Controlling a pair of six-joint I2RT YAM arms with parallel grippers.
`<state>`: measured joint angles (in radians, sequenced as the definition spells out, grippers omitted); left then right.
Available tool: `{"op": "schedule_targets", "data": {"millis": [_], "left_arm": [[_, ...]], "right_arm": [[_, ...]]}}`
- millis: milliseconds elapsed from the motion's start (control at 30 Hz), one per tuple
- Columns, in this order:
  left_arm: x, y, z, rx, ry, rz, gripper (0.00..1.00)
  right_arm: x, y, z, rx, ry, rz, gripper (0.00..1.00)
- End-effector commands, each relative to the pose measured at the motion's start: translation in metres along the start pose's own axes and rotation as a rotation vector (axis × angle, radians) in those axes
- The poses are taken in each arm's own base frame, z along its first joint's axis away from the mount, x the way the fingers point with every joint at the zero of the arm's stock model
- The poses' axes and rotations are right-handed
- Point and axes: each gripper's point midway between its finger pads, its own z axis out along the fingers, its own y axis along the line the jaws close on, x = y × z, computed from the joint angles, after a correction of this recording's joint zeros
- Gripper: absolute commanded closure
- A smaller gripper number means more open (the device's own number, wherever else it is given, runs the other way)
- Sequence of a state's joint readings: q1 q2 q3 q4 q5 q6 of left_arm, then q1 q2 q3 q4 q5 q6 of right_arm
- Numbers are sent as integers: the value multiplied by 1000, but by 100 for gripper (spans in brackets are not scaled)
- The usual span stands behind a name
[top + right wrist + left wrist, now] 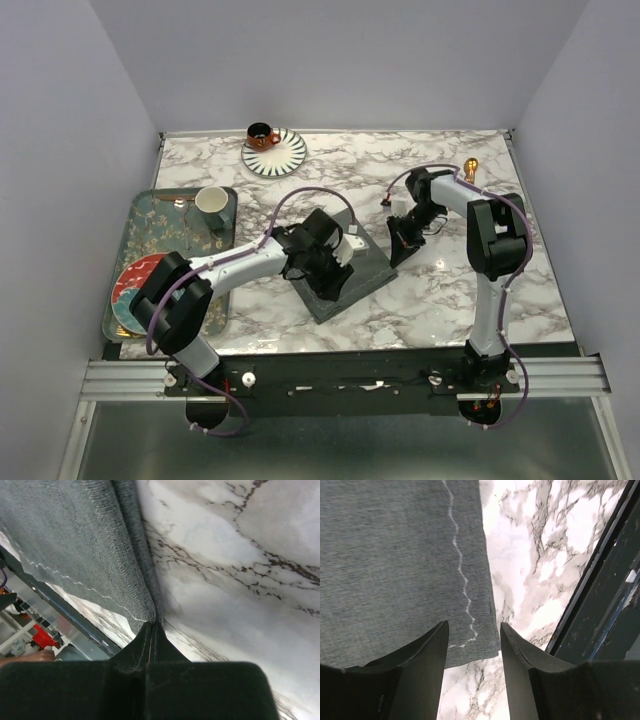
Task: Fold the napkin into a case and place the utensils inside
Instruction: Fold the square-folded napkin at the center of the board.
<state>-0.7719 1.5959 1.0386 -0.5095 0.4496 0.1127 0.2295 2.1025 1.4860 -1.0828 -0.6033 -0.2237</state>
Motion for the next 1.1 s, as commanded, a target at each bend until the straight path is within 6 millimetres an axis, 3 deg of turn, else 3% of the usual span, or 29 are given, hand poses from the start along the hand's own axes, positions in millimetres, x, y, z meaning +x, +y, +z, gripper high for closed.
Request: {"op": "schedule_targets", "data": {"millis": [0,333,667,1067], "left_arm": [[6,-6,10,-73,28,89,43],[25,-10,24,-120,117,167,43],[26,-12,31,-133,138,195,47],[24,-9,26,-156,135,211,86]], "right_arm": [[-2,-16,8,49,7,32,98],[-2,-19,10,57,4,35,98],[-4,-14,6,46,-8,27,97],[-6,-8,0,40,-18,12,97]]}}
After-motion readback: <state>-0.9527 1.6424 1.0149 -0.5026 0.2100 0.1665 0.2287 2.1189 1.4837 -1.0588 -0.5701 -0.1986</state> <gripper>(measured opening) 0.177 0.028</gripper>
